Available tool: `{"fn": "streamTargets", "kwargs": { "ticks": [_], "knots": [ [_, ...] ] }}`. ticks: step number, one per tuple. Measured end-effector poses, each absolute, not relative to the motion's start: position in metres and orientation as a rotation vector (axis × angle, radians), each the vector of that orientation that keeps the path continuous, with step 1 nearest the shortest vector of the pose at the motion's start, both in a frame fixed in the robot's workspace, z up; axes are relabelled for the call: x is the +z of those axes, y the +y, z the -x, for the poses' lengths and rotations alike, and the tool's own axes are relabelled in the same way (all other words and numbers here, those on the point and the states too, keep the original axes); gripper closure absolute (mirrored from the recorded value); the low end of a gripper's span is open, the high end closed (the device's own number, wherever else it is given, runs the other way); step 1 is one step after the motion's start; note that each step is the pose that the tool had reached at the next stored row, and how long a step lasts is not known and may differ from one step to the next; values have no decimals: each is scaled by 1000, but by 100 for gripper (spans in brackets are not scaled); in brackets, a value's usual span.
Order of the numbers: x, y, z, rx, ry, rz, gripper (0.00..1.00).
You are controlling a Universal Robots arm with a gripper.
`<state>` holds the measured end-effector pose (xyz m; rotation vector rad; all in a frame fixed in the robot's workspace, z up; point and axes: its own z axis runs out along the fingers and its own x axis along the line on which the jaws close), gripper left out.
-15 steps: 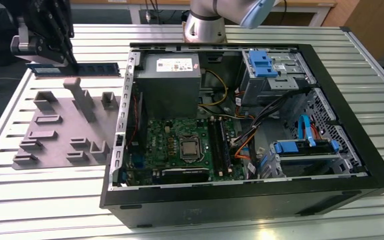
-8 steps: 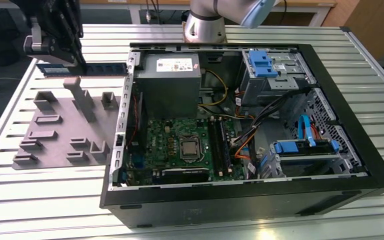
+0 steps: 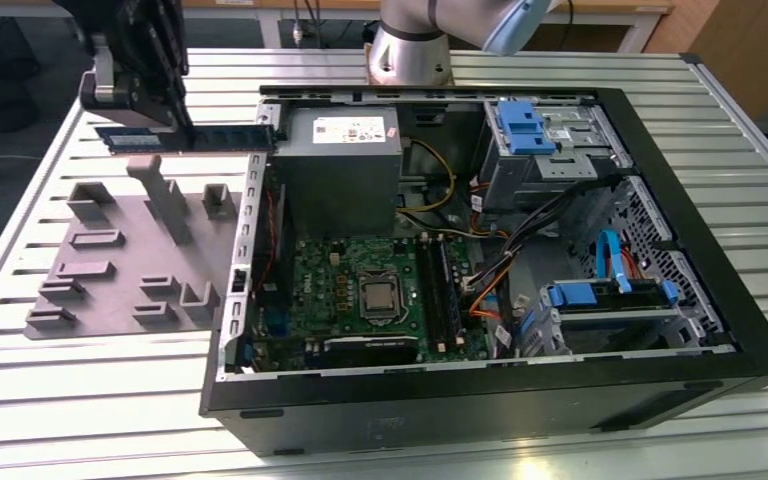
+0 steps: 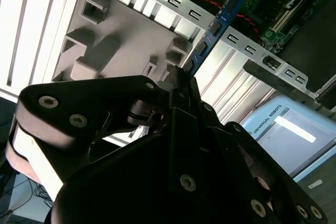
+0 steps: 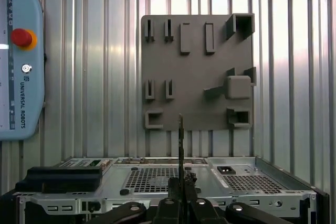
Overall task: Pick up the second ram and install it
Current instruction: 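Pick up the second ram and move it above second insertion slot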
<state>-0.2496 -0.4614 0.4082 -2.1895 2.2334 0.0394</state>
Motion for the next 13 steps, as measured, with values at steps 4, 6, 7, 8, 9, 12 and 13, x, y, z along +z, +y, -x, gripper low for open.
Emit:
{"fn": "streamTargets", "kwargs": {
  "ticks": [4,6,7,8,9,12,13],
  "knots": [
    [408,-461,246,39,2233,2189,86],
    [408,-461,243,39,2233,2189,86],
    [408,-461,242,39,2233,2189,86],
    [408,-461,240,39,2233,2189,86],
    [408,-461,239,39,2233,2189,86],
    [408,-461,234,39,2233,2189,86],
    [408,-461,232,39,2233,2189,86]
  ]
}}
